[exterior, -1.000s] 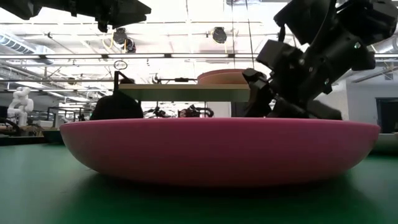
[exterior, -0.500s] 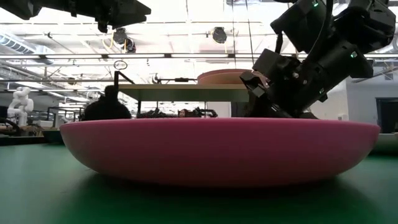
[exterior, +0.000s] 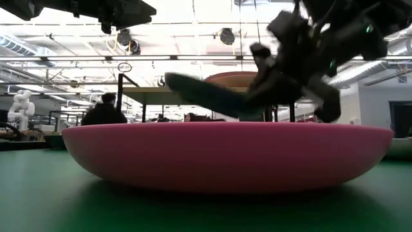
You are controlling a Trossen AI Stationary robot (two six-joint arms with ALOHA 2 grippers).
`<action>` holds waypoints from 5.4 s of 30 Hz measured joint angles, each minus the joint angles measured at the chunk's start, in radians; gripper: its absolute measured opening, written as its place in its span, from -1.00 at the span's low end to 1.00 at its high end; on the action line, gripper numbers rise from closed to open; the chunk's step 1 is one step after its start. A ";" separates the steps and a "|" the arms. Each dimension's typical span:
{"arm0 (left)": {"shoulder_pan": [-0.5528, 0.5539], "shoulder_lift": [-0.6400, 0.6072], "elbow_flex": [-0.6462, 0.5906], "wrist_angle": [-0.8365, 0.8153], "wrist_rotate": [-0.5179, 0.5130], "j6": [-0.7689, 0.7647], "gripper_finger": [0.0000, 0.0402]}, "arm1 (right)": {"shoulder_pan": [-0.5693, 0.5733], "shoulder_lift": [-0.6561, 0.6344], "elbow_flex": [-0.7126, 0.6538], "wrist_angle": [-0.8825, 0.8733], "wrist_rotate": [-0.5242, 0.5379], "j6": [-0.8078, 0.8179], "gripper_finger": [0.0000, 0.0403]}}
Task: Place and stack plates onto a shelf
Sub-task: Stack the right dark blue plate on top of the light pink on the shelf
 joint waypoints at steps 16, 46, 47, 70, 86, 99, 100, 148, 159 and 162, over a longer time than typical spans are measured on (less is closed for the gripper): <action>0.012 0.000 0.000 0.009 -0.001 0.003 -0.05 | -0.013 -0.331 0.000 0.167 -0.182 -0.011 -1.00; 0.042 -0.271 0.001 0.130 -0.195 0.269 -0.05 | -0.359 0.080 0.517 -0.110 -0.237 -0.229 -1.00; 0.042 -0.270 0.001 0.126 -0.195 0.269 -0.05 | -0.366 0.102 0.536 -0.115 -0.238 -0.229 -1.00; 0.042 -0.270 0.001 0.008 -0.191 0.167 -0.05 | -0.483 0.210 0.595 -0.174 -0.238 -0.153 -1.00; 0.042 -0.270 0.001 0.008 -0.190 0.166 -0.05 | -0.480 0.210 0.595 -0.159 -0.289 -0.122 -0.94; 0.042 -0.270 0.001 -0.012 -0.190 0.158 -0.05 | -0.479 0.210 0.595 -0.164 -0.288 -0.094 -0.88; 0.042 -0.270 0.001 -0.012 -0.190 0.158 -0.05 | -0.479 0.210 0.595 -0.167 -0.288 -0.094 -0.88; 0.042 -0.270 0.000 -0.013 -0.190 0.158 -0.05 | -0.404 0.210 0.594 -0.212 -0.161 -0.275 -0.54; 0.042 -0.270 0.000 -0.013 -0.190 0.155 -0.05 | -0.397 0.210 0.594 -0.154 0.002 -0.284 -0.30; 0.042 -0.270 0.000 -0.013 -0.190 0.153 -0.05 | -0.407 0.210 0.594 -0.199 0.001 -0.250 -0.31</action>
